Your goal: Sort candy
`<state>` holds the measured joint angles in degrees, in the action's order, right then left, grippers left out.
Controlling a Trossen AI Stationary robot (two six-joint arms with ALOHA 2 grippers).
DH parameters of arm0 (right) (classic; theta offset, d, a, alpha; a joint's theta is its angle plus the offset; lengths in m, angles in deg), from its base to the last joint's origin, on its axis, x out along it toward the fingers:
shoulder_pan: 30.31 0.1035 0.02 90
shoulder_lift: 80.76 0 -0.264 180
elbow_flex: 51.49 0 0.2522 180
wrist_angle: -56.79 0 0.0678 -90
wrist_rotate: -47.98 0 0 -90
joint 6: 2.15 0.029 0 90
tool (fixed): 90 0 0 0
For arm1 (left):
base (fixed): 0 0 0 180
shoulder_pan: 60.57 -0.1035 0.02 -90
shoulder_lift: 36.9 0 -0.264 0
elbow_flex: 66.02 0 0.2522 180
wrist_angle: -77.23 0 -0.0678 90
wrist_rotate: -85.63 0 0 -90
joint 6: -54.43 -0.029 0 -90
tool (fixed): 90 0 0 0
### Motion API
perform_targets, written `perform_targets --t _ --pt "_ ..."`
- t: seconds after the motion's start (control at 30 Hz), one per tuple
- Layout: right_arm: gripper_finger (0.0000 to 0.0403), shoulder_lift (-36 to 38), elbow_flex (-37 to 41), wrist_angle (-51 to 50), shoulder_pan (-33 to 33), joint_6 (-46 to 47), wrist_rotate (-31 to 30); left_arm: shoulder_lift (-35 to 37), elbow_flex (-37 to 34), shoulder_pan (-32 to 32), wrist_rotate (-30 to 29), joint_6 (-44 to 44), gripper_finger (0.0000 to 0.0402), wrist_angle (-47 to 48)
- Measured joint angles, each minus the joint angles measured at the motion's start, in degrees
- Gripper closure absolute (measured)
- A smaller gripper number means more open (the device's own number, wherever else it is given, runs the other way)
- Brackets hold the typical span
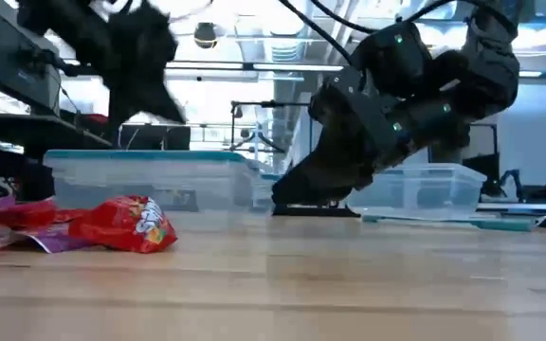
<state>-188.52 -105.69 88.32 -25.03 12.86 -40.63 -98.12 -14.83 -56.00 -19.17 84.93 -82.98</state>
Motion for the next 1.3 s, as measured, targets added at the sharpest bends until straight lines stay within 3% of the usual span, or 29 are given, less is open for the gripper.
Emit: perform_targets --t 0.2,0.33,0.47,0.73,0.97,1.1,1.3 --pt "0.0227 5.2 -0.1 0.2 0.6 0.0 0.3 -1.0 1.9 -0.9 -2.7 -3.8 0.0402 8.8" --pt "0.0227 5.5 -0.1 -2.3 2.5 0.0 2.0 -5.6 -0.6 -1.0 -0.5 -3.5 0.0402 11.6" --pt "0.0227 5.5 -0.1 -6.6 4.2 0.0 2.0 -12.0 -1.0 0.2 1.7 -3.5 0.0402 3.9" --pt "0.0227 5.5 -0.1 -9.0 4.8 1.4 0.4 -25.8 -0.8 -1.4 0.5 2.8 0.0402 -19.3" --pt "0.0227 5.5 2.2 -13.9 4.4 4.0 -1.6 -28.0 1.2 -1.5 0.7 2.6 0.0402 -19.6" --pt "0.0227 5.5 6.5 -7.3 2.7 6.0 -5.0 -27.7 1.2 -1.5 2.5 0.7 0.0402 -19.3" --pt "0.0227 5.3 13.8 12.8 -0.7 9.4 -5.9 -27.8 1.2 -1.5 2.6 0.2 0.0402 -19.3"
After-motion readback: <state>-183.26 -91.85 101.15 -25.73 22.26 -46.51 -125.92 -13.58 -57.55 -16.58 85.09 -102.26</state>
